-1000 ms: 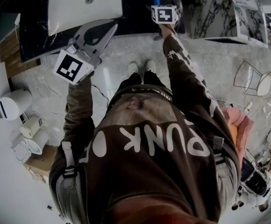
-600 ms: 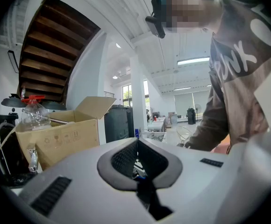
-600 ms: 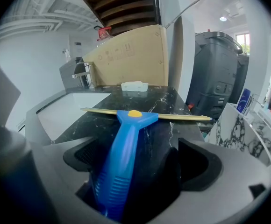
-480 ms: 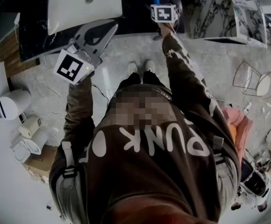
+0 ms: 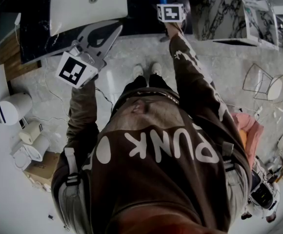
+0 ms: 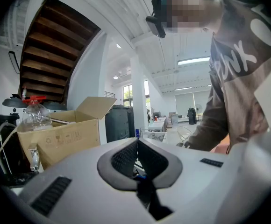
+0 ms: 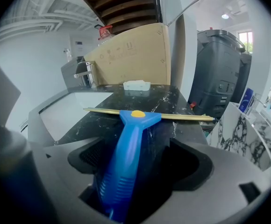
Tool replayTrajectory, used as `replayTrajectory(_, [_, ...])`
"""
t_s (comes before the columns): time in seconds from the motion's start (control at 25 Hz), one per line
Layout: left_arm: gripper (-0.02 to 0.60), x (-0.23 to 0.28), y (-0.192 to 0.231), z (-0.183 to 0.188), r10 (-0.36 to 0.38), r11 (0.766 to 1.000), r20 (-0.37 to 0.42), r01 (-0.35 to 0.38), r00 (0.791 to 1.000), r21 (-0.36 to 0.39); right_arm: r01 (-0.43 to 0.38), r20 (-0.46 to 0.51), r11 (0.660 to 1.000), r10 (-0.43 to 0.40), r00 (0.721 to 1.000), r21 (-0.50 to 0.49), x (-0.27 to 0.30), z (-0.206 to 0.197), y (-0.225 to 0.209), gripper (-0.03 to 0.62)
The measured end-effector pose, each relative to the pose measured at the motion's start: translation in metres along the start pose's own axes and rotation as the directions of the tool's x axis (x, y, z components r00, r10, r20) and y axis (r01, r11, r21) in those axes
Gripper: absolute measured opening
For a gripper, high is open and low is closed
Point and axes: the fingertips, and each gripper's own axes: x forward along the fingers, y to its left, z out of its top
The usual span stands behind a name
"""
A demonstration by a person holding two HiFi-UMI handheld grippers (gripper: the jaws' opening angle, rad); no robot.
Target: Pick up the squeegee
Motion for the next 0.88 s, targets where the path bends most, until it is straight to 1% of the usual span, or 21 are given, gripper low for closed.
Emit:
replayTrajectory(0.12, [0.003,0.0,0.0,0.001,0.001,1.0,0.003,-0.001,1.0,0.002,-0.039,0.019,0.999,0.039,0.999,-0.004,0.001,0.004,0.007,0.405])
replayTrajectory(0.24, [0.003,0.001,0.001,0.0,0.003,1.0,0.003,-0.003,1.0,0.0,-0.022,0.011,1.0,0.022,1.0,-0.022,0.001,0.003,0.003,0.351])
replayTrajectory(0.32, [0.003,0.001,0.001,0.0,0.004,1.0,0.001,-0.004,1.0,0.0,-0.018,0.005,0.999,0.018,1.0,-0.035,0.0,0.002,0.003,0.284])
replayTrajectory(0.36, [0.003,0.001,0.001,0.0,0.005,1.0,0.0,-0.005,1.0,0.001,-0.018,-0.003,0.999,0.018,1.0,-0.038,0.0,0.001,0.004,0.212])
replayTrajectory(0.4, [0.003,0.001,0.001,0.0,0.006,1.0,-0.001,-0.006,1.0,0.001,-0.014,-0.012,0.999,0.014,1.0,-0.038,-0.001,-0.001,0.004,0.178])
replayTrajectory(0.52, [0.003,-0.002,0.001,0.0,0.009,1.0,0.0,-0.009,1.0,0.004,0.009,-0.017,0.999,-0.01,1.0,-0.031,-0.003,-0.002,0.0,0.169])
replayTrajectory(0.6, [0.003,-0.004,0.0,0.001,0.01,1.0,0.003,-0.01,1.0,0.006,0.003,0.001,1.0,-0.003,1.0,-0.014,-0.004,0.001,0.001,0.155])
replayTrajectory(0.68, [0.003,-0.004,0.0,0.0,0.01,1.0,0.001,-0.01,1.0,0.005,0.014,0.023,1.0,-0.014,1.0,-0.012,-0.004,0.004,-0.004,0.147])
replayTrajectory(0.88, [0.003,-0.002,0.0,0.001,0.009,1.0,-0.002,-0.009,1.0,0.008,0.002,0.04,1.0,-0.001,0.999,-0.004,-0.004,0.007,-0.005,0.146])
